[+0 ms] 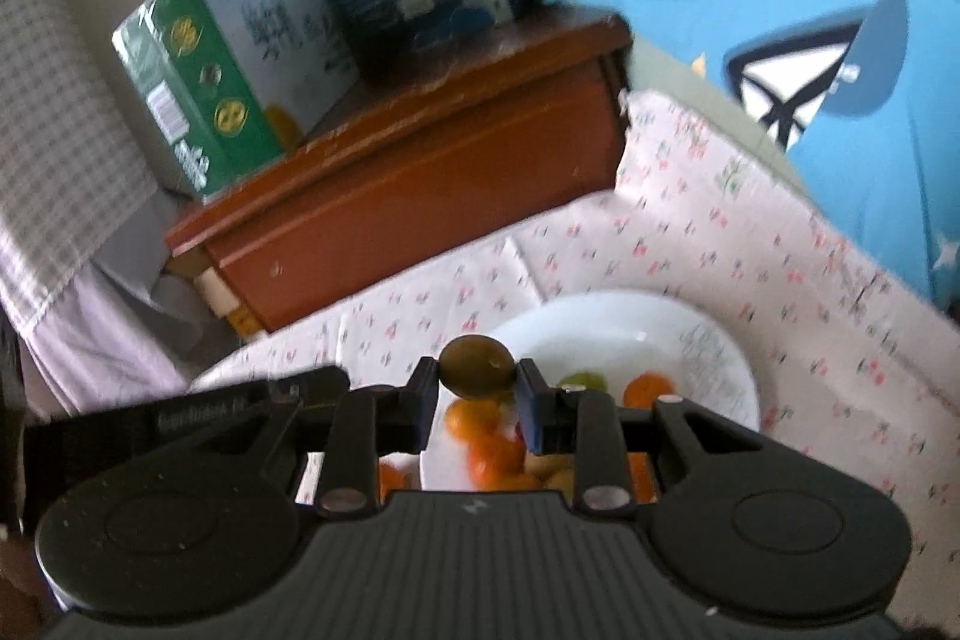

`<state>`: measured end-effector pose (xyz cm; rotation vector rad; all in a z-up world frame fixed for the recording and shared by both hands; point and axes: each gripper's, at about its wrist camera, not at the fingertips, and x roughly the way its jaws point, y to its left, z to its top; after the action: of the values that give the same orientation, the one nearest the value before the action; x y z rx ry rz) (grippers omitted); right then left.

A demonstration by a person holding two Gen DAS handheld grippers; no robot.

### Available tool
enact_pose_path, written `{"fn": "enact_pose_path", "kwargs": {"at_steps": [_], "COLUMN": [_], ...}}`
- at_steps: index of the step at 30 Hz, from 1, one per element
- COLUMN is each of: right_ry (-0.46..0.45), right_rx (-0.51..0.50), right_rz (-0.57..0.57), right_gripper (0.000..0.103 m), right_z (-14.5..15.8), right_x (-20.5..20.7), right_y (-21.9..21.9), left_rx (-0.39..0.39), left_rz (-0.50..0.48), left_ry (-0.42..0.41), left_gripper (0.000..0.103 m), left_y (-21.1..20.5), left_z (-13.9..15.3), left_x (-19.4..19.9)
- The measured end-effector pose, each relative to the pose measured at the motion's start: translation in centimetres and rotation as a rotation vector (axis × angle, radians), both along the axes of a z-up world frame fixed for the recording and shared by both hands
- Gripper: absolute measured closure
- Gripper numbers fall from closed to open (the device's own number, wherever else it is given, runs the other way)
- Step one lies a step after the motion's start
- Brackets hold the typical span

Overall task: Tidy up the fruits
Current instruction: 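Carry the green pear and brown fruit over the plate with both grippers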

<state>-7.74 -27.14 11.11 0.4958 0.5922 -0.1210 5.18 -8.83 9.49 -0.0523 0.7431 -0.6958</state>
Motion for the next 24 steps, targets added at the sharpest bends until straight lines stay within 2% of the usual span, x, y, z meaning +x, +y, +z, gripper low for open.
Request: {"fn": "enact_pose_path", "kwargs": {"at_steps": [5, 13, 17, 24], "right_ry": [-0.032, -0.039, -0.02, 0.044], "right_rx": [-0.018, -0.052, -0.043, 0.029], "right_rz": [-0.022, -0.031, -0.049, -0.061], "right_gripper": [0.075, 0.075, 0.075, 0.075], "right_z": [1.3, 1.7, 1.2, -1.1], "right_x": [0.2, 0.8, 1.7, 2.9], "right_y": [-1.5, -3.0, -4.3, -6.2], "left_rx": [-0.021, -0.027, -0.01, -0.01], "left_rz": [-0.029, -0.082, -0.107, -0.163], "left_ry": [-0.013, -0.019, -0.026, 0.014], "left_gripper": [0.072, 0.072, 0.072, 0.071], "left_y": [-1.1, -2.6, -3.5, -5.3], "left_z": [0.4, 0.5, 0.1, -1.2], "left_x": [-0.7, -1.3, -1.6, -2.1]}}
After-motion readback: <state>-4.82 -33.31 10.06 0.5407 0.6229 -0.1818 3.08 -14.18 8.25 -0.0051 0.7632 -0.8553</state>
